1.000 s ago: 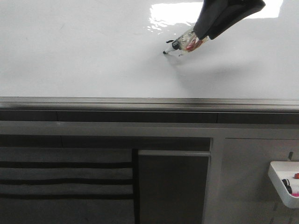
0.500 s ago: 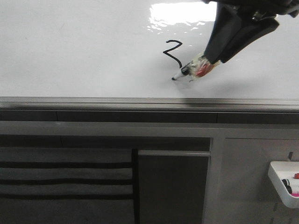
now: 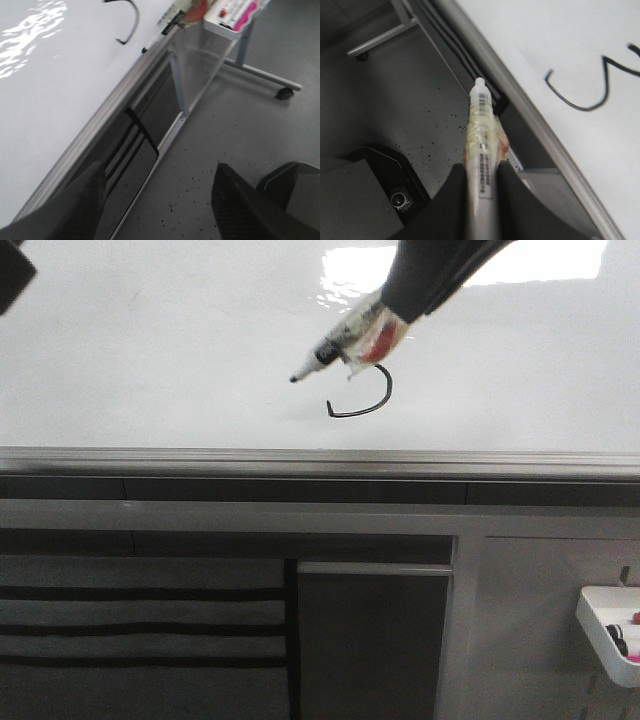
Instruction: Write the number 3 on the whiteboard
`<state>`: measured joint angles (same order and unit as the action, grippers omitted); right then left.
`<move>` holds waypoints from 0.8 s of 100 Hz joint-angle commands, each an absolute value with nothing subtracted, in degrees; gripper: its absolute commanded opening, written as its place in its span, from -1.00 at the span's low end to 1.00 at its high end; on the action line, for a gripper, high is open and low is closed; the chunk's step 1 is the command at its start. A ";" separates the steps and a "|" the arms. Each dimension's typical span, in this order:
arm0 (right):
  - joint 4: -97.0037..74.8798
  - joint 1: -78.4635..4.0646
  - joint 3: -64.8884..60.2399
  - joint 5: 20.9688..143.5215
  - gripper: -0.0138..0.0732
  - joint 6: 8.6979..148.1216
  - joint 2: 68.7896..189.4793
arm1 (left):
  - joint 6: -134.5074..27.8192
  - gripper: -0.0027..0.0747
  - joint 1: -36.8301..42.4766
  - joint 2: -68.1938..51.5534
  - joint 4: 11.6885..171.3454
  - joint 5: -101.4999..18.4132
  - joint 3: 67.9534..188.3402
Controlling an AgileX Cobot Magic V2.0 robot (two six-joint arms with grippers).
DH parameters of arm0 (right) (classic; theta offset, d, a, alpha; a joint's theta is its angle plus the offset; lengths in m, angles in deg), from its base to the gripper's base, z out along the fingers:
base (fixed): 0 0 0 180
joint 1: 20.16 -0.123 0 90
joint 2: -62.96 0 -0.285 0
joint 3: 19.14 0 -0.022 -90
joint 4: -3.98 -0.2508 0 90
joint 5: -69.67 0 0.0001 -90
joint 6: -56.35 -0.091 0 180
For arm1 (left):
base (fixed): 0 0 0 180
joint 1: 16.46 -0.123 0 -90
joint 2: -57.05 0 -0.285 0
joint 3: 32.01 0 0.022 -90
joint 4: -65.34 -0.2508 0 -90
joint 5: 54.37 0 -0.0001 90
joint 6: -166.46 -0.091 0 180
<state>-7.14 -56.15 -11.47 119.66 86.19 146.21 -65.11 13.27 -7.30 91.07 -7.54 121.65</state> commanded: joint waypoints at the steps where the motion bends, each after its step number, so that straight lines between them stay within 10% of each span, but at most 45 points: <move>1: -7.38 -59.36 -13.62 118.83 -0.72 93.56 141.10 | -67.75 0.16 17.40 -9.62 93.25 -10.01 125.08; 80: -6.31 -61.54 -13.62 119.57 -0.72 99.77 138.20 | -81.64 0.00 25.34 -25.35 100.14 -11.87 138.09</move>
